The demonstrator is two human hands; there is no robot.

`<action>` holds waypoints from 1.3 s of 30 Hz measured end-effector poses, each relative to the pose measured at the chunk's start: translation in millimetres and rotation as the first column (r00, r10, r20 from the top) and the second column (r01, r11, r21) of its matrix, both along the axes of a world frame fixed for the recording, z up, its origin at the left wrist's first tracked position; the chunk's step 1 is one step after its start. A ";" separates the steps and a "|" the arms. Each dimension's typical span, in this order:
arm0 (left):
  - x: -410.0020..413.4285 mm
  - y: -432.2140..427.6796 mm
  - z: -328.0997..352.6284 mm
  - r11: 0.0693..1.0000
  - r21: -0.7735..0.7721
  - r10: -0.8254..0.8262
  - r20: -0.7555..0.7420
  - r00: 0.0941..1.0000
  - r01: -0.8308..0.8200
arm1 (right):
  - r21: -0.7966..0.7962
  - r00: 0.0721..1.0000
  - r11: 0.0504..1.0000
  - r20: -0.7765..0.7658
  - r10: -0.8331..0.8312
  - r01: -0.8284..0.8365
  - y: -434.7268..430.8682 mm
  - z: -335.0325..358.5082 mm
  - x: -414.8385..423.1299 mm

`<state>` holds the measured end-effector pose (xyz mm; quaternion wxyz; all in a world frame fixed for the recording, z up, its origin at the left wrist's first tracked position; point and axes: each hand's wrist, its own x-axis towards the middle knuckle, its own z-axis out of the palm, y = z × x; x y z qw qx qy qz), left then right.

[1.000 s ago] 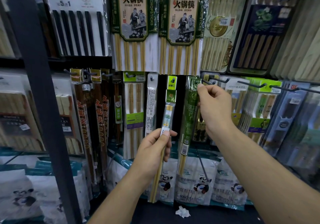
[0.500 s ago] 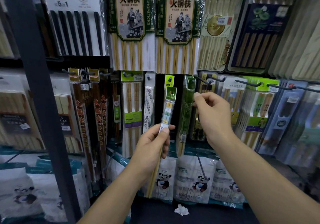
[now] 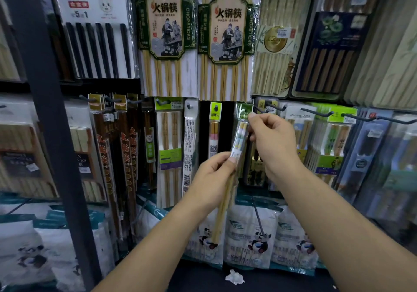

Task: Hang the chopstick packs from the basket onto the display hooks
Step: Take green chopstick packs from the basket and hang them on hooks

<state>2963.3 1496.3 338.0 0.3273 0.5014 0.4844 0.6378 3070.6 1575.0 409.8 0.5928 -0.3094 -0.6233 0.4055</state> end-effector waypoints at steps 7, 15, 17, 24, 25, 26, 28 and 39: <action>1.4 12.7 -3.0 0.997 0.002 0.072 -0.118 0.990 -0.072 | -0.017 0.999 0.999 -0.032 -0.028 0.027 13.5 -1.0 -6.8; -3.3 15.4 -7.4 0.990 0.031 0.143 -0.177 0.974 -0.139 | 0.000 0.995 0.995 -0.043 -0.095 0.095 22.0 -7.9 -12.9; -3.8 16.2 -7.3 0.986 0.016 0.167 -0.223 0.961 -0.167 | 0.001 0.996 0.996 -0.015 -0.092 0.092 25.6 -10.9 -14.2; -12.3 22.1 6.4 0.930 0.143 0.363 -0.506 0.783 -0.339 | 0.147 0.990 0.982 0.047 -0.130 0.122 30.2 -33.2 -1.3; -11.9 25.0 9.6 0.933 0.147 0.356 -0.499 0.790 -0.328 | 0.155 0.990 0.982 0.075 -0.121 0.109 30.9 -39.2 -0.2; -10.5 28.4 12.5 0.941 0.139 0.338 -0.486 0.806 -0.310 | 0.162 0.987 0.983 0.121 -0.108 0.088 32.1 -45.2 0.3; -5.3 37.5 17.8 0.965 0.092 0.261 -0.405 0.876 -0.245 | 0.173 0.970 0.985 0.235 -0.057 0.016 35.6 -56.3 0.6; 10.5 82.7 29.7 0.998 0.024 0.063 0.020 0.998 -0.063 | 0.046 0.889 0.946 0.359 0.284 -0.321 47.2 -84.7 -5.0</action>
